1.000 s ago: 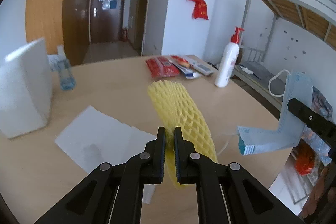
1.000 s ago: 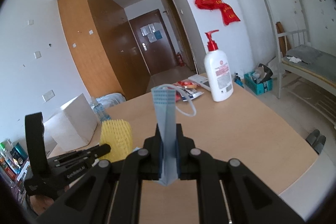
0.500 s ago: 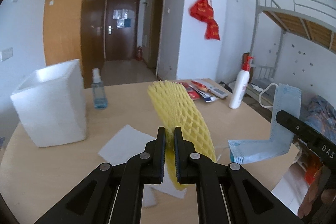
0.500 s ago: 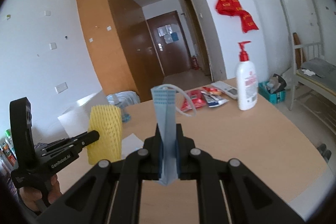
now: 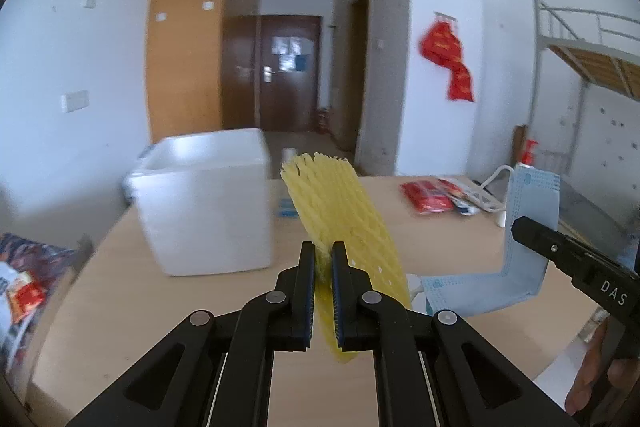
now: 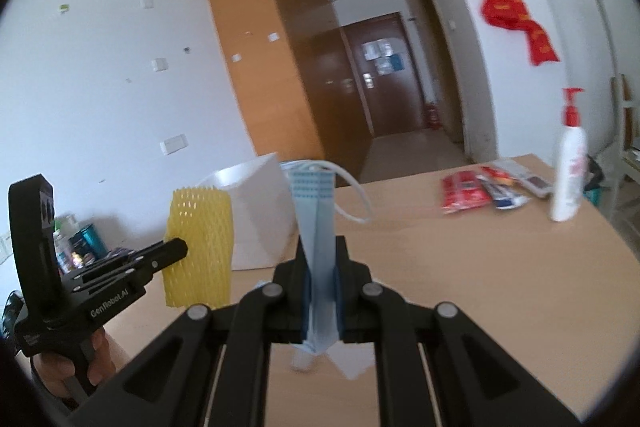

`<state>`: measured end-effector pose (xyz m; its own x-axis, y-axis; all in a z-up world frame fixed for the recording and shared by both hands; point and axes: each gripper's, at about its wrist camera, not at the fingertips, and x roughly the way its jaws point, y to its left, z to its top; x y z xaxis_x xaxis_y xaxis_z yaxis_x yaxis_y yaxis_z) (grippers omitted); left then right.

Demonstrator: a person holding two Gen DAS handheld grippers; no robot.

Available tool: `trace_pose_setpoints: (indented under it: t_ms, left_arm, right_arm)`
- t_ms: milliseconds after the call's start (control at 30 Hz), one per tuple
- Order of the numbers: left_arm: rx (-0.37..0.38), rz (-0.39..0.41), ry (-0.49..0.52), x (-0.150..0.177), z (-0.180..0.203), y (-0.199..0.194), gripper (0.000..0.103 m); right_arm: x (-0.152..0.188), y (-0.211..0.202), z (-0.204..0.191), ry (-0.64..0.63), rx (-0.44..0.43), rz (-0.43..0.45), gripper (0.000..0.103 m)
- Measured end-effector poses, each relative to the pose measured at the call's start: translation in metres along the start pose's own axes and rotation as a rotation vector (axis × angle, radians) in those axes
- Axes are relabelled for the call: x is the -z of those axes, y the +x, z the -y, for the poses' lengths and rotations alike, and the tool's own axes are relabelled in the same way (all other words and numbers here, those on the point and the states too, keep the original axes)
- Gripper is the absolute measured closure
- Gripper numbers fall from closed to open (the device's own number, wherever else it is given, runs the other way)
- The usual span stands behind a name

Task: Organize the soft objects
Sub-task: 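Carry the yellow net with the left gripper and the blue mask with the right gripper over the foam box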

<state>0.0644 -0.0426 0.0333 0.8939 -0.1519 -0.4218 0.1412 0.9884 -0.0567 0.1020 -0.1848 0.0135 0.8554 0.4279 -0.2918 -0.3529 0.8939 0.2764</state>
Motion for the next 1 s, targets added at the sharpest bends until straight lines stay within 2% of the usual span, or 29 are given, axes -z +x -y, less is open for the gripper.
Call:
trace_pose_setpoints:
  t_ms: [300,467,700,1000]
  left_arm:
    - [-0.150,0.016,-0.037,0.005,-0.050,-0.032,0.095]
    - [-0.203,0.023,-0.072,0.010,-0.069,-0.043,0.095]
    - [-0.231,0.017,-0.101,0.014,-0.088,-0.052,0.095]
    - [-0.222,0.013,-0.109,0.017,-0.094,-0.050,0.095]
  right_arm:
    - [-0.003,0.028,-0.045,-0.064,-0.134,-0.028,0.090]
    - [-0.004,0.037,-0.063,-0.100,-0.182,-0.042,0.090]
    - [-0.005,0.046,-0.079,-0.139,-0.208,-0.059,0.090]
    - [-0.005,0.054,-0.086,-0.147,-0.201,-0.068,0.090]
